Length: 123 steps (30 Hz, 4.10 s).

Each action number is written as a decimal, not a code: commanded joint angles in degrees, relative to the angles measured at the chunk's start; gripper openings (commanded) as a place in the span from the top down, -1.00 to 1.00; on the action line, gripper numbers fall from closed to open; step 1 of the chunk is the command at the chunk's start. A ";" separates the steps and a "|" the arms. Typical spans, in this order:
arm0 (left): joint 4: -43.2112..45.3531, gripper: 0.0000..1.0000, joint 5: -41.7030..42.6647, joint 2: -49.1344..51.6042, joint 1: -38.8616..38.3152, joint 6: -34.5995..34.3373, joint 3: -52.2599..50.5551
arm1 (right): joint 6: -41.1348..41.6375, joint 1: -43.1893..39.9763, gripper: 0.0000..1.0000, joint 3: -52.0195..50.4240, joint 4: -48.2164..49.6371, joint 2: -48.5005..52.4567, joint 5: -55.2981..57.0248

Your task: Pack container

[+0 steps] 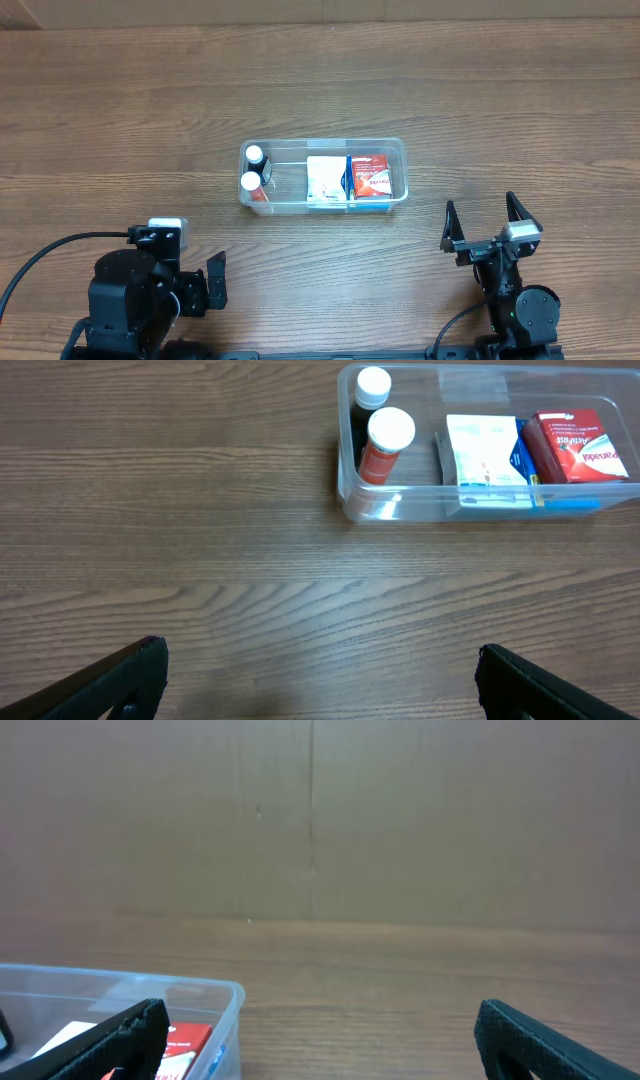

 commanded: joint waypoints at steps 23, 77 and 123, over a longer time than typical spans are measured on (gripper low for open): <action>0.02 -1.00 -0.55 0.31 -0.22 -0.83 -0.17 | -0.61 0.04 -1.00 -0.57 -4.02 -0.33 0.85; 65.79 -1.00 5.55 -31.69 6.75 23.19 -54.71 | -0.63 0.04 -1.00 -0.57 -4.04 -0.33 0.85; 65.79 -1.00 5.55 -31.69 6.75 23.19 -54.71 | -0.63 0.04 -1.00 -0.57 -4.02 -0.33 0.85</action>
